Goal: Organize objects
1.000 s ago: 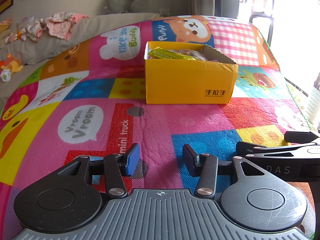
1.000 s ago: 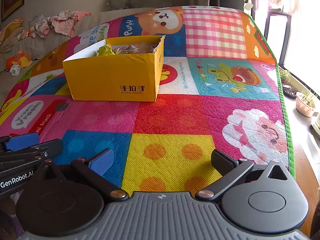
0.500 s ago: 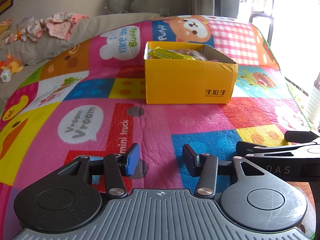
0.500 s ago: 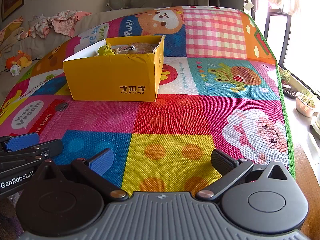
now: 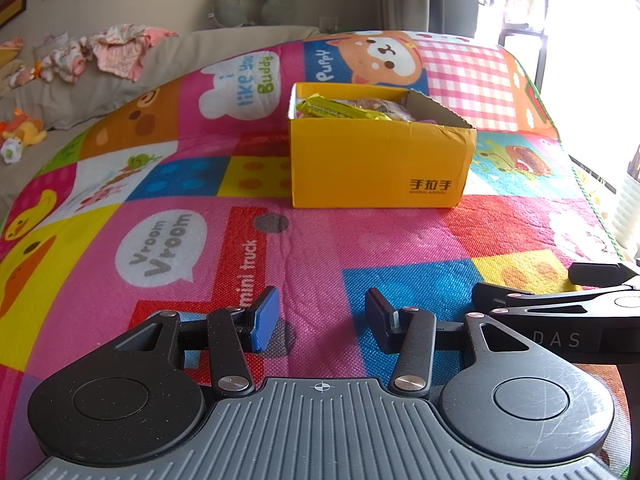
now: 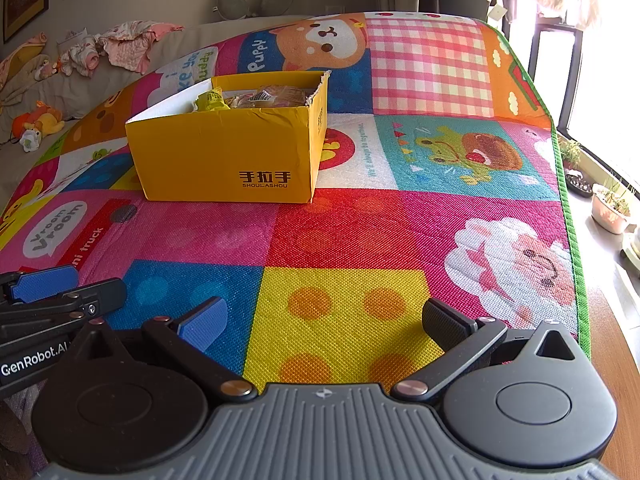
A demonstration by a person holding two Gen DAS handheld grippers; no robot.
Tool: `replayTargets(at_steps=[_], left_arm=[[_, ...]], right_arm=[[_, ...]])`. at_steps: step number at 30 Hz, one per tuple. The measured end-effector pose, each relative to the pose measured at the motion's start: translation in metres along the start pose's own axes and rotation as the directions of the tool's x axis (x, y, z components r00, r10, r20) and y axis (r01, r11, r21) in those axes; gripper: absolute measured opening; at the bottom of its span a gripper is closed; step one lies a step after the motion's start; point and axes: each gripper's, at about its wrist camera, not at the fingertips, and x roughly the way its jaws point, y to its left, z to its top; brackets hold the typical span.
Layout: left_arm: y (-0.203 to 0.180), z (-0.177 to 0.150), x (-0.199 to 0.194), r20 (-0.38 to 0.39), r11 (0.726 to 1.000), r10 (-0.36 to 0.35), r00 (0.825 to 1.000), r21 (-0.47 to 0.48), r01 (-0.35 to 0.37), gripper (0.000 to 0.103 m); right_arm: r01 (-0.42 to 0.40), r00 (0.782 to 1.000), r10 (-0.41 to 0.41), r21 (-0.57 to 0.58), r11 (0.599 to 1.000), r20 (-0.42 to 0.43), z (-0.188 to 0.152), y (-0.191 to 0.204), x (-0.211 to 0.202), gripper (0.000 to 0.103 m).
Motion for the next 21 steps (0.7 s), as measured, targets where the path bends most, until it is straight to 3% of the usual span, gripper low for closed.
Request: replayTargets(at_steps=[21], left_arm=[[-0.0008, -0.0002, 0.0002, 0.0, 1.0, 0.001, 1.0, 0.011, -0.001, 0.052]], right_arm=[[0.0, 1.0, 0.0, 0.0, 1.0, 0.0, 0.0003, -0.0004, 0.0, 0.103]])
